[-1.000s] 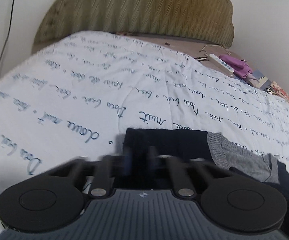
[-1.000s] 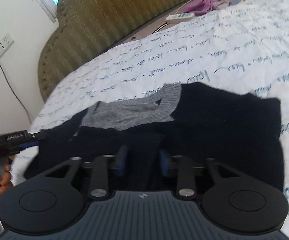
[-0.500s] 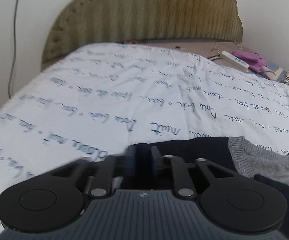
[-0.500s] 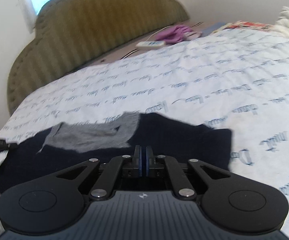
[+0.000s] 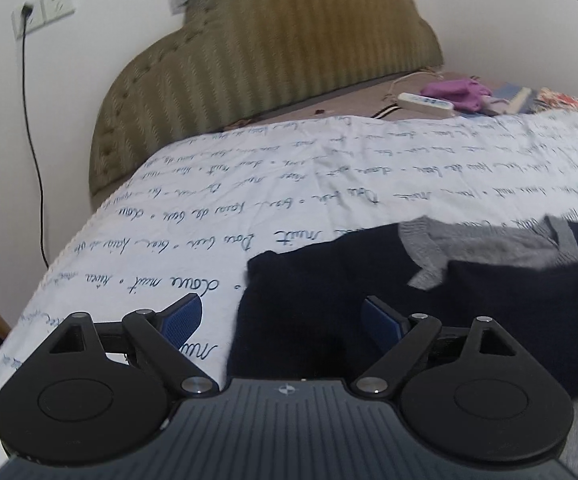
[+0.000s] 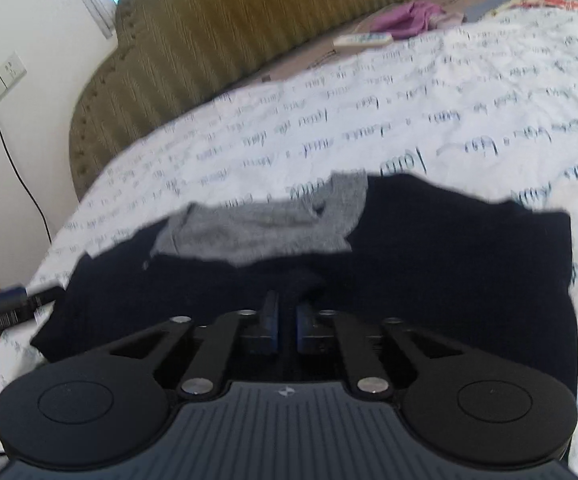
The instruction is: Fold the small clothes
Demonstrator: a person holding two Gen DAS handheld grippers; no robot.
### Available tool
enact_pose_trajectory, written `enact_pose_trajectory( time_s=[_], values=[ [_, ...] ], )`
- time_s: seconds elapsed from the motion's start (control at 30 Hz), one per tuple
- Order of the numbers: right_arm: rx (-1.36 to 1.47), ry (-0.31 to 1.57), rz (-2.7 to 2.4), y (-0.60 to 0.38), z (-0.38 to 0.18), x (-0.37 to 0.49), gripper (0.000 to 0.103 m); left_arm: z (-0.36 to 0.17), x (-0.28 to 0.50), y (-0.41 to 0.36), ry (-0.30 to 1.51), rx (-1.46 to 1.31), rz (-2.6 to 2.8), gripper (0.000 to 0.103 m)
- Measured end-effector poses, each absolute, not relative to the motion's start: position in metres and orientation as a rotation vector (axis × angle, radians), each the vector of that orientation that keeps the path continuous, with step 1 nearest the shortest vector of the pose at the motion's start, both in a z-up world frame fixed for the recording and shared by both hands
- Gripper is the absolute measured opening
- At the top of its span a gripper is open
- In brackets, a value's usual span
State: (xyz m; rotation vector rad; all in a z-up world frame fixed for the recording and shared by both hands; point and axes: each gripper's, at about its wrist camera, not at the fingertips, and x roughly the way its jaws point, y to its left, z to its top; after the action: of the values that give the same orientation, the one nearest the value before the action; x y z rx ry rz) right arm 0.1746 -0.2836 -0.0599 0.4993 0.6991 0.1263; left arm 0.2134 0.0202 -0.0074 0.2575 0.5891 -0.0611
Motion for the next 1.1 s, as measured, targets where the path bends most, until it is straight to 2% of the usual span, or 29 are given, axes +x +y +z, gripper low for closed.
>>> enact_pose_trajectory(
  time_s=[0.1, 0.23, 0.33, 0.4, 0.47, 0.53, 0.67, 0.77, 1.1],
  values=[
    [0.436, 0.664, 0.058, -0.284, -0.053, 0.176, 0.007, -0.012, 0.217, 0.017, 0.599, 0.259, -0.054, 0.091],
    [0.440, 0.727, 0.039, -0.286, -0.063, 0.183, 0.011, -0.022, 0.221, 0.020, 0.635, 0.249, -0.044, 0.091],
    [0.352, 0.676, -0.055, -0.278, -0.049, 0.162, 0.033, -0.026, 0.217, 0.026, 0.656, 0.248, -0.039, 0.091],
    [0.296, 0.613, -0.073, -0.271, -0.040, 0.144, 0.065, -0.028, 0.216, 0.028, 0.667, 0.250, -0.036, 0.091],
    [0.216, 0.663, -0.017, -0.259, -0.043, 0.144, 0.079, -0.030, 0.216, 0.029, 0.683, 0.245, -0.032, 0.091],
    [0.126, 0.765, -0.036, -0.248, -0.055, 0.154, 0.079, -0.030, 0.214, 0.029, 0.701, 0.237, -0.023, 0.091],
    [0.200, 0.716, -0.080, -0.251, -0.042, 0.132, 0.080, -0.023, 0.194, 0.030, 0.676, 0.241, -0.035, 0.092],
    [0.143, 0.732, -0.071, -0.241, -0.039, 0.118, 0.088, -0.017, 0.179, 0.032, 0.680, 0.234, -0.032, 0.092],
    [0.202, 0.738, -0.033, -0.225, -0.034, 0.055, 0.088, -0.016, 0.106, 0.032, 0.690, 0.217, -0.042, 0.098]
  ],
)
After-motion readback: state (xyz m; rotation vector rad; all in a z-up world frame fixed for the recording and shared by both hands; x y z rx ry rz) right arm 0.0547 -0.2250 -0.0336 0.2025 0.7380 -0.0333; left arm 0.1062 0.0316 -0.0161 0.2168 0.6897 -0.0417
